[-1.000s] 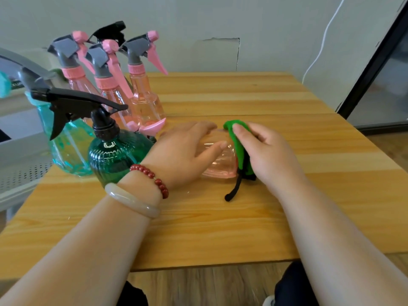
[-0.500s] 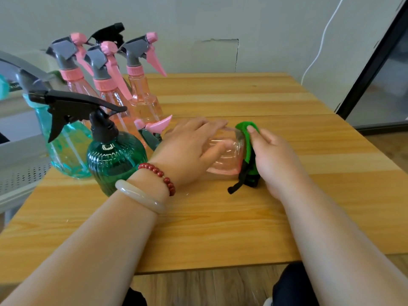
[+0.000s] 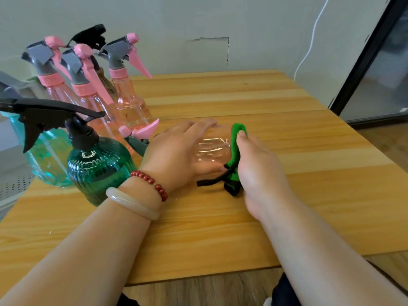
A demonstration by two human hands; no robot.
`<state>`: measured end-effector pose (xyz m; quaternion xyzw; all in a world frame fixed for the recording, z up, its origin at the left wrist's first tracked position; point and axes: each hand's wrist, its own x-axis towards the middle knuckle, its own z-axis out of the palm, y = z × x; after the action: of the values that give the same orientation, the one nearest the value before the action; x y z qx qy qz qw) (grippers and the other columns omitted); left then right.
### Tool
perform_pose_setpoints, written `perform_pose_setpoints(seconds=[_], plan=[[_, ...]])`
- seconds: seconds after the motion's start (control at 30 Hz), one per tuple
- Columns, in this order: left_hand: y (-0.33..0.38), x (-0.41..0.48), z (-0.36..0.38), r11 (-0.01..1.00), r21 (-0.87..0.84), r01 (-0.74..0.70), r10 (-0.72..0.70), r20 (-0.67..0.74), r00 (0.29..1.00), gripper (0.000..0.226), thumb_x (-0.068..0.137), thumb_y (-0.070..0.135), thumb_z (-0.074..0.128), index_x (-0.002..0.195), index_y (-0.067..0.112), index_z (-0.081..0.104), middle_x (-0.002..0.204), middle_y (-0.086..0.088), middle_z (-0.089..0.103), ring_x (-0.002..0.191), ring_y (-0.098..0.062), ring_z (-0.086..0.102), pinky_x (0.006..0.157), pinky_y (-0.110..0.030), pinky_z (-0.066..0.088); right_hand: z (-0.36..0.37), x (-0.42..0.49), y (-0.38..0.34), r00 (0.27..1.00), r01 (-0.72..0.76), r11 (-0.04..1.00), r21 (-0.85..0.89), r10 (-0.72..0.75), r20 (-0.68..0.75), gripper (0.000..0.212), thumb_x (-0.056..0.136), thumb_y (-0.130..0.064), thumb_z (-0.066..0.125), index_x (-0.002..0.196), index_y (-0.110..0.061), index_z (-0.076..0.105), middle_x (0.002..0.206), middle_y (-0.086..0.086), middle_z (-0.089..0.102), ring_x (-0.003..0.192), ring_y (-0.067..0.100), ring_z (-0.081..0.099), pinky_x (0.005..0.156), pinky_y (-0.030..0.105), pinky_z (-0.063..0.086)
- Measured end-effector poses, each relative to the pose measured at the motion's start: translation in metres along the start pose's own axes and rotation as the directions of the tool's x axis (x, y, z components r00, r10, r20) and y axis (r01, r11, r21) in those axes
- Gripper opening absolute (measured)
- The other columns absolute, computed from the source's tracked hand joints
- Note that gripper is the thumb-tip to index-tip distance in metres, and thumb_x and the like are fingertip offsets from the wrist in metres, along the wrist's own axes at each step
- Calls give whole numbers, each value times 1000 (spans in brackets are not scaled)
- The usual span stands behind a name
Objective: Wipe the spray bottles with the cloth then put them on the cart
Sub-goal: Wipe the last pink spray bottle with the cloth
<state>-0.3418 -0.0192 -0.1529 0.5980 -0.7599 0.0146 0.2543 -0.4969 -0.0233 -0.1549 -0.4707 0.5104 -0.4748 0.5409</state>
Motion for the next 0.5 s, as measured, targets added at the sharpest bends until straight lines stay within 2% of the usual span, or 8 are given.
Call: perform_pose_setpoints(seconds=[0.13, 0.2, 0.27, 0.33, 0.4, 0.47, 0.5], plan=[[-6, -3, 7, 995, -35, -94, 89, -114, 989, 90, 67, 78, 53, 140, 26, 53, 126, -1, 64, 105, -26, 64, 87, -47, 54, -3, 8, -7, 993, -102, 994, -28, 104, 51, 34, 102, -46, 39, 125, -36, 62, 115, -5, 68, 107, 20, 63, 94, 39, 51], [-7, -3, 9, 993, -36, -110, 105, -134, 985, 89, 67, 78, 54, 139, 25, 53, 124, -2, 65, 104, -27, 65, 86, -48, 55, -5, 12, -10, 993, -91, 991, -101, 98, 62, 30, 103, -46, 39, 119, -36, 63, 110, -6, 67, 105, 19, 63, 95, 41, 50], [-8, -5, 10, 990, -39, -133, 126, -158, 979, 87, 69, 75, 56, 139, 23, 53, 124, -3, 65, 103, -28, 65, 84, -50, 56, -8, 13, -11, 999, -32, 986, -164, 37, 29, 21, 103, -41, 41, 101, -37, 62, 100, -10, 66, 98, 16, 63, 94, 40, 51], [-8, -6, 10, 987, -80, -142, 123, -203, 971, 86, 70, 72, 59, 140, 24, 50, 124, -4, 64, 104, -27, 64, 85, -49, 55, -12, 12, -14, 1000, 9, 987, -160, -12, -21, 24, 103, -36, 45, 86, -40, 61, 91, -13, 65, 91, 15, 65, 90, 40, 54], [-7, -8, 10, 980, -149, -134, 94, -246, 965, 88, 70, 70, 62, 142, 23, 45, 126, -4, 61, 109, -21, 60, 93, -38, 51, -13, 12, -16, 998, 32, 998, -62, -36, -54, 23, 102, -34, 48, 92, -40, 67, 86, -15, 68, 88, 12, 66, 87, 37, 55], [-4, -8, 10, 976, -164, -145, 94, -284, 954, 91, 70, 68, 66, 144, 20, 44, 127, -5, 59, 112, -18, 57, 95, -27, 45, -10, 10, -19, 1000, 12, 992, 129, -14, 20, 22, 102, -34, 49, 104, -35, 70, 95, -8, 74, 93, 15, 70, 90, 41, 56], [-3, -7, 9, 978, -146, -147, 101, -282, 954, 92, 70, 68, 66, 145, 20, 43, 127, -5, 58, 112, -18, 57, 94, -26, 45, -7, 9, -20, 997, 6, 984, 177, -19, 70, 23, 102, -33, 49, 113, -32, 69, 103, -6, 74, 97, 16, 70, 92, 42, 56]])
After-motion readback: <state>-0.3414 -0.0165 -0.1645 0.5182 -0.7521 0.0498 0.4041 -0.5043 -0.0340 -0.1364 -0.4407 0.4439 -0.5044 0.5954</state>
